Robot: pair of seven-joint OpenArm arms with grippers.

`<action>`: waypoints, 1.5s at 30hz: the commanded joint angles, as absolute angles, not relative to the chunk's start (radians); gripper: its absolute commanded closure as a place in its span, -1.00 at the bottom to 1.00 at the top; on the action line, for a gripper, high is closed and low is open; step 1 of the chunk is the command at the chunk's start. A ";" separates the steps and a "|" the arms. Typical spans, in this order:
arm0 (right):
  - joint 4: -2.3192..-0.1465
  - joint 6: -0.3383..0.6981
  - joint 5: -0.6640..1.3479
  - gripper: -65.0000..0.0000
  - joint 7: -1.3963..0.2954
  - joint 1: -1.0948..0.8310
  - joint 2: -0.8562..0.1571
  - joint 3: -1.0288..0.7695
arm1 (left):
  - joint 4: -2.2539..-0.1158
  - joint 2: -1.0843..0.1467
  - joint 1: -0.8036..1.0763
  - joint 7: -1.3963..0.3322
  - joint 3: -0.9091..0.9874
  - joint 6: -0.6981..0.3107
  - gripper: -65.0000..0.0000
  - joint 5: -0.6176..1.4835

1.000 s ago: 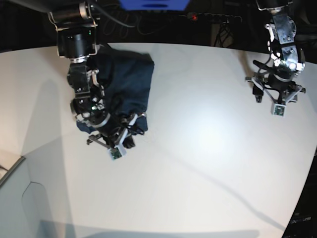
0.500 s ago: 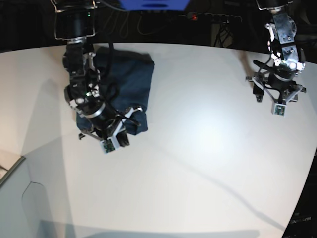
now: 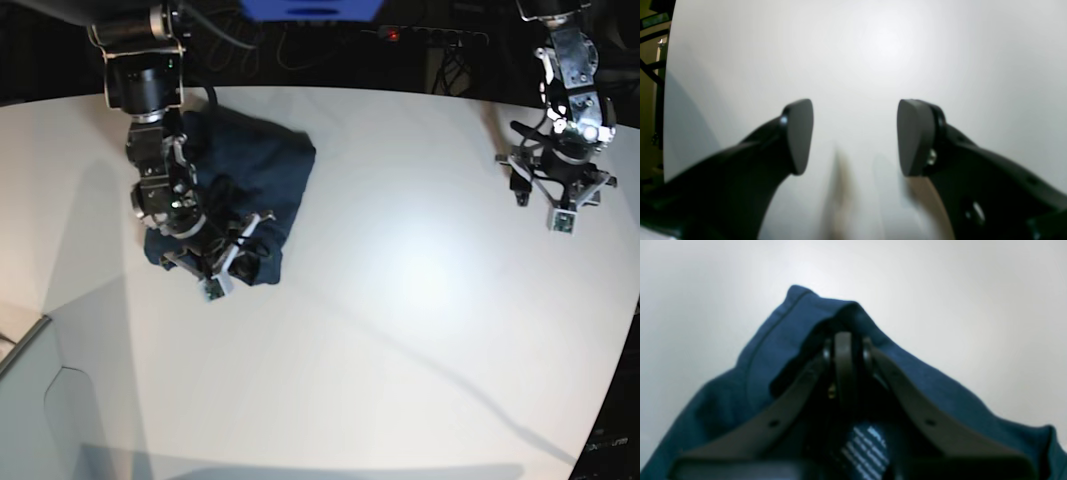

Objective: Layout the t-shirt on the table in an organized manner, then fold the t-shirt properly
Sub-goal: 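Grasp the bundle corner with the right gripper and fold it under, then pat the folded shirt flat with the right gripper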

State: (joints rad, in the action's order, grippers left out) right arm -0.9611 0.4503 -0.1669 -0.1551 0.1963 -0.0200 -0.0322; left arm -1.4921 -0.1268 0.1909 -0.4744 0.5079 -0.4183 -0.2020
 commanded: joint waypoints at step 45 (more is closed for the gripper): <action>-1.372 0.455 -0.166 0.91 -0.071 -0.280 -0.093 0.240 | -1.506 -0.116 0.185 -0.455 0.510 -0.412 -0.19 -0.199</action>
